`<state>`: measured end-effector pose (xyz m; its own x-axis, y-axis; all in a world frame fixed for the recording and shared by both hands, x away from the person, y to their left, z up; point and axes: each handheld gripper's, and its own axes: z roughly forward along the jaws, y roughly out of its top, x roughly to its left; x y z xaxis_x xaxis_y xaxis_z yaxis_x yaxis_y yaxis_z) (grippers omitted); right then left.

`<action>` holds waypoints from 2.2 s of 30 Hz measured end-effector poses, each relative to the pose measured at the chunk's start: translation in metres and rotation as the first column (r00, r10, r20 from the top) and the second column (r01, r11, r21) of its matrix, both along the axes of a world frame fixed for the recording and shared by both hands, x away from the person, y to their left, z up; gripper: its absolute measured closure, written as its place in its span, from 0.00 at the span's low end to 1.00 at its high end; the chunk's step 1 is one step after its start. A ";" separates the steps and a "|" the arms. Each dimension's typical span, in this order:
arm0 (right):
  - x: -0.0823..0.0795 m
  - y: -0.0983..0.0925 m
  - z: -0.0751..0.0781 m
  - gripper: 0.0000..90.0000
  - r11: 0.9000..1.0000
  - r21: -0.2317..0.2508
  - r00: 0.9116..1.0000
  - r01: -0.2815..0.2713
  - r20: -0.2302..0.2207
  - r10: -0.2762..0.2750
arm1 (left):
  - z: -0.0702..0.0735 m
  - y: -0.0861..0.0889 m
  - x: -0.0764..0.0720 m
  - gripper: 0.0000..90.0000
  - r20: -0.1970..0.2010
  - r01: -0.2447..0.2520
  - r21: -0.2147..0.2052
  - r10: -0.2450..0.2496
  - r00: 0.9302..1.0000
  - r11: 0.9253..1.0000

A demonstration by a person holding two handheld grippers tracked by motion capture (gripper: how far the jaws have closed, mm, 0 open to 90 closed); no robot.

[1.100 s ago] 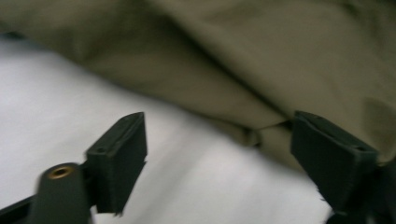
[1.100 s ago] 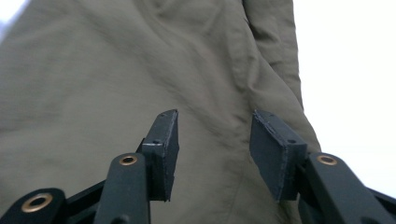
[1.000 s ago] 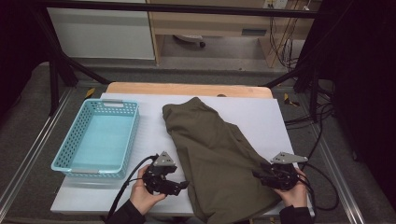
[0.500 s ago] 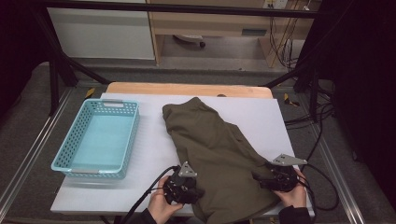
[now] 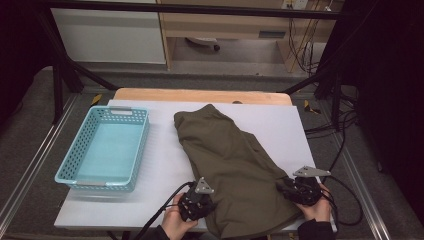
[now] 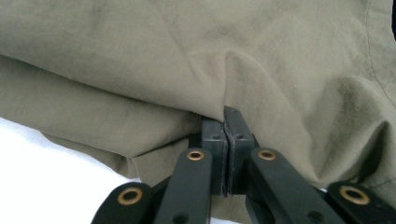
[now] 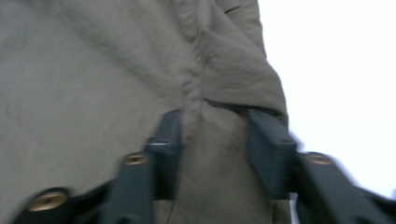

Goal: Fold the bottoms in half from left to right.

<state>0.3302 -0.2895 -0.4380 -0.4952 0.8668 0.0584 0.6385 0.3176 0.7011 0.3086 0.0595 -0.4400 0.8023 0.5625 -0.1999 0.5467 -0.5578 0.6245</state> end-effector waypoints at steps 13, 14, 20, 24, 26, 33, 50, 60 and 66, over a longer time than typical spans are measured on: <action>-0.011 0.014 0.002 1.00 0.997 -0.015 0.996 -0.078 -0.048 0.077 | 0.018 0.027 -0.011 1.00 -0.016 0.015 -0.002 -0.015 1.000 1.000; -0.013 0.015 0.001 1.00 0.996 -0.014 0.995 -0.084 -0.047 0.084 | 0.018 0.028 -0.012 1.00 -0.020 0.014 0.002 -0.014 1.000 1.000; -0.016 0.017 0.000 0.97 0.996 0.001 0.995 -0.091 -0.043 0.091 | 0.008 0.032 -0.013 0.99 -0.017 0.009 0.021 -0.009 1.000 1.000; -0.017 0.019 0.005 0.80 0.995 0.039 0.995 -0.095 0.005 0.095 | 0.010 0.032 -0.013 0.96 0.001 0.021 0.014 -0.021 1.000 1.000; -0.015 0.020 0.009 0.68 0.993 0.058 0.994 -0.105 0.048 0.102 | 0.012 0.033 -0.013 0.88 0.013 0.020 0.022 -0.021 1.000 1.000; 0.011 0.035 0.035 0.38 0.989 0.092 0.985 -0.120 0.138 0.106 | 0.020 0.043 -0.006 0.44 0.063 -0.013 0.021 0.012 0.998 1.000; 0.116 0.091 0.024 0.80 0.995 0.052 0.994 -0.084 0.071 0.080 | 0.015 0.059 0.008 0.12 0.065 -0.067 0.021 0.066 0.996 0.998; 0.128 0.072 0.014 0.98 1.000 0.021 0.995 0.006 0.102 -0.008 | 0.013 0.058 0.009 0.13 0.059 -0.069 0.008 0.068 0.996 0.998; 0.129 0.069 0.000 0.84 1.000 -0.029 0.996 0.004 0.084 -0.001 | 0.017 0.056 0.007 0.12 0.057 -0.060 -0.014 0.061 0.997 0.998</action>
<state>0.4588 -0.2201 -0.4377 -0.4952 0.8687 -0.0087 0.5782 0.3371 0.7430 0.3160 0.1151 -0.4234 0.7772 0.6081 -0.1619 0.5425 -0.5172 0.6619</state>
